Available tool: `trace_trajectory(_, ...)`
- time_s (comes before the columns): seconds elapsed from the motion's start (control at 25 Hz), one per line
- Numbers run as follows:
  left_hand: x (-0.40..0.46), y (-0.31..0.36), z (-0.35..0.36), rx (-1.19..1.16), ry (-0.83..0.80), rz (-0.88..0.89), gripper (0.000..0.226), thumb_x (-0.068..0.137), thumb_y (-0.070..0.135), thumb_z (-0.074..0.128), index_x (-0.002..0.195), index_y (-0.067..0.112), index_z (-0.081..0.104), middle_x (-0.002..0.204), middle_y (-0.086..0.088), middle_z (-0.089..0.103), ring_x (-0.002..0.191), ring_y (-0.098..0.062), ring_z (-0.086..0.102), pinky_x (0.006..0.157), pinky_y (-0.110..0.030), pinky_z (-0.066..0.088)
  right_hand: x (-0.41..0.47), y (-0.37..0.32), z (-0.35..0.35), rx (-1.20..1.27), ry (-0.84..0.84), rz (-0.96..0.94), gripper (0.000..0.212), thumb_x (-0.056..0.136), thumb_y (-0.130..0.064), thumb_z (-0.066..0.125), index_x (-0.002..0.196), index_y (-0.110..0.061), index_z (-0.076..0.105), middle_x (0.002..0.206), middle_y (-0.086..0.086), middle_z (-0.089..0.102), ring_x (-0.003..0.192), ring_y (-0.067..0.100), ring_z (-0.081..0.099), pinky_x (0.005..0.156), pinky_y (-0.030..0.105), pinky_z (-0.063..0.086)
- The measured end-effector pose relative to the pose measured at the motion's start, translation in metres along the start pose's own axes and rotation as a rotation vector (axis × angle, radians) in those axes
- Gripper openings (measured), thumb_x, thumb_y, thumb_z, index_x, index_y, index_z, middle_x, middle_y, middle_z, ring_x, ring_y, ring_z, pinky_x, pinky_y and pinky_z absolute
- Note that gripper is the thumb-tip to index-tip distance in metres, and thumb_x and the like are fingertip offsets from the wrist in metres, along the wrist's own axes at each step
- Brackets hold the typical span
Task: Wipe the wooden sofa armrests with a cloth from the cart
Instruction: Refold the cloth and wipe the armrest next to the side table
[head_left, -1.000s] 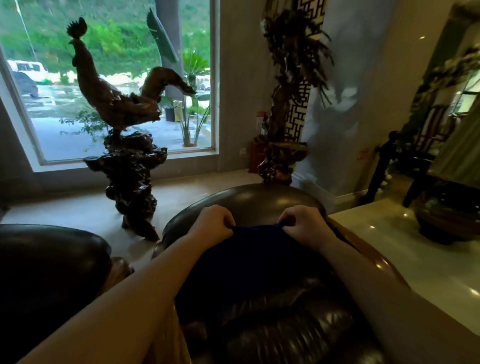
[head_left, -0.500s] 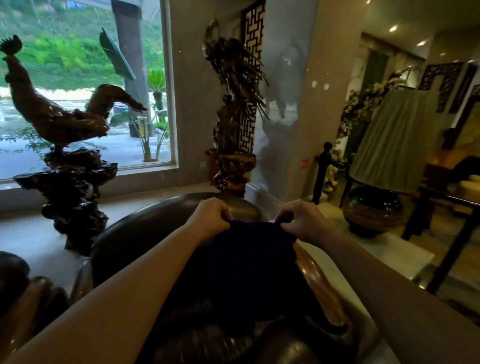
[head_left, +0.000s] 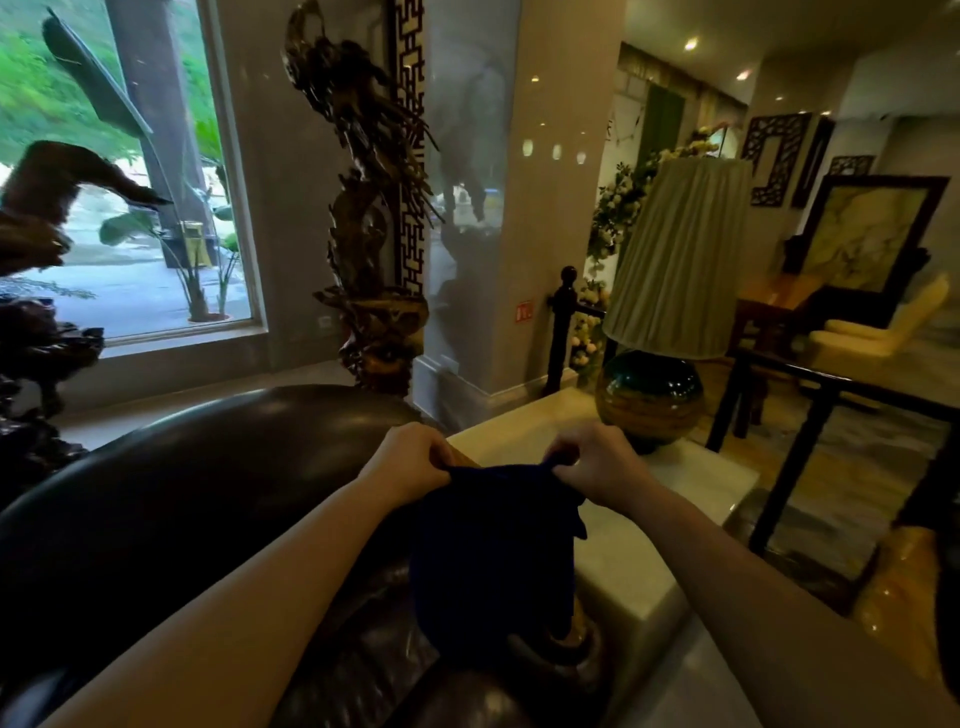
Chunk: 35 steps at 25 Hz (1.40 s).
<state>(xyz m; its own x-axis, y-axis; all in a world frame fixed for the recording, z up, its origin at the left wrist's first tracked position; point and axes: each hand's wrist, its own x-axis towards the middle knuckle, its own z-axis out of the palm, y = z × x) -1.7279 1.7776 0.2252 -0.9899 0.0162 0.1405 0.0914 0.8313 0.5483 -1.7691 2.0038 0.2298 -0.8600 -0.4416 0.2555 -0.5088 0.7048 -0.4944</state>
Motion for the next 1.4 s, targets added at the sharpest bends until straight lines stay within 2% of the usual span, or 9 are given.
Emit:
trace_trajectory(0.24,0.106,0.006,0.043,-0.018,-0.015,-0.028,0.012,0.077,0.009,0.067,0.088,0.01,0.069,0.099,-0.004,0.065,0.086,-0.009,0.058,0.075,-0.018,0.045,0.073,0.08,-0.012,0.036,-0.038,0.037,0.017,0.077,0.002,0.06,0.09,-0.006,0.07,0.09,0.012,0.07,0.083,0.02,0.064,0.072,0.031,0.056)
trace_trajectory(0.32,0.144,0.007,0.052,-0.026,-0.018,-0.058,0.011,0.076,0.008,0.067,0.086,0.011,0.069,0.099,-0.005,0.067,0.084,-0.009,0.059,0.073,-0.017,0.045,0.105,0.105,-0.017,0.031,-0.055,0.032,0.017,0.077,0.002,0.06,0.09,-0.005,0.069,0.092,0.013,0.069,0.084,0.021,0.064,0.075,0.032,0.055)
trace_trajectory(0.44,0.189,0.007,0.066,-0.021,-0.02,-0.092,0.011,0.076,0.006,0.066,0.085,0.011,0.07,0.097,-0.005,0.068,0.083,-0.01,0.061,0.071,-0.018,0.049,0.143,0.138,-0.017,0.014,-0.064,0.013,0.017,0.077,0.002,0.061,0.089,-0.005,0.07,0.091,0.014,0.07,0.084,0.021,0.063,0.076,0.031,0.054)
trace_trajectory(0.6,0.243,0.008,0.092,-0.009,-0.005,-0.156,0.011,0.075,0.005,0.066,0.082,0.012,0.07,0.097,-0.005,0.068,0.087,-0.012,0.062,0.082,-0.024,0.051,0.19,0.189,-0.009,0.016,-0.059,0.012,0.017,0.076,0.0,0.061,0.089,-0.006,0.07,0.091,0.011,0.07,0.084,0.019,0.062,0.076,0.03,0.053)
trace_trajectory(0.68,0.264,0.007,0.107,-0.014,0.025,-0.197,0.011,0.075,0.005,0.066,0.083,0.011,0.07,0.097,-0.006,0.068,0.087,-0.013,0.062,0.084,-0.028,0.052,0.209,0.216,-0.003,0.027,-0.094,-0.007,0.016,0.076,-0.001,0.062,0.088,-0.007,0.07,0.089,0.01,0.07,0.081,0.017,0.061,0.073,0.026,0.051)
trace_trajectory(0.76,0.278,0.007,0.12,-0.009,0.039,-0.23,0.012,0.075,0.005,0.066,0.085,0.009,0.071,0.097,-0.007,0.067,0.088,-0.016,0.063,0.085,-0.031,0.053,0.224,0.237,0.004,0.044,-0.138,-0.028,0.016,0.076,0.0,0.06,0.087,-0.006,0.069,0.088,0.011,0.069,0.082,0.019,0.062,0.074,0.028,0.053)
trace_trajectory(0.88,0.297,0.012,0.145,-0.03,0.024,-0.318,0.011,0.077,0.005,0.066,0.085,0.012,0.069,0.096,-0.004,0.066,0.088,-0.013,0.062,0.08,-0.026,0.053,0.248,0.276,0.012,0.072,-0.22,-0.078,0.017,0.074,0.003,0.059,0.085,-0.004,0.07,0.087,0.013,0.07,0.08,0.02,0.063,0.073,0.032,0.054)
trace_trajectory(1.08,0.313,0.02,0.186,-0.049,0.105,-0.502,0.014,0.077,0.007,0.067,0.078,0.021,0.064,0.09,0.001,0.064,0.082,-0.009,0.061,0.071,-0.021,0.052,0.278,0.329,0.028,0.102,-0.349,-0.201,0.019,0.074,0.001,0.058,0.088,-0.005,0.07,0.089,0.014,0.071,0.084,0.023,0.064,0.077,0.033,0.052)
trace_trajectory(1.4,0.319,-0.005,0.241,-0.1,0.192,-0.69,0.024,0.078,0.008,0.066,0.071,0.03,0.059,0.081,0.007,0.06,0.075,-0.004,0.059,0.057,-0.012,0.042,0.316,0.372,0.081,0.116,-0.476,-0.302,0.017,0.076,-0.003,0.062,0.087,-0.012,0.071,0.088,0.007,0.071,0.075,0.009,0.057,0.068,0.017,0.04)
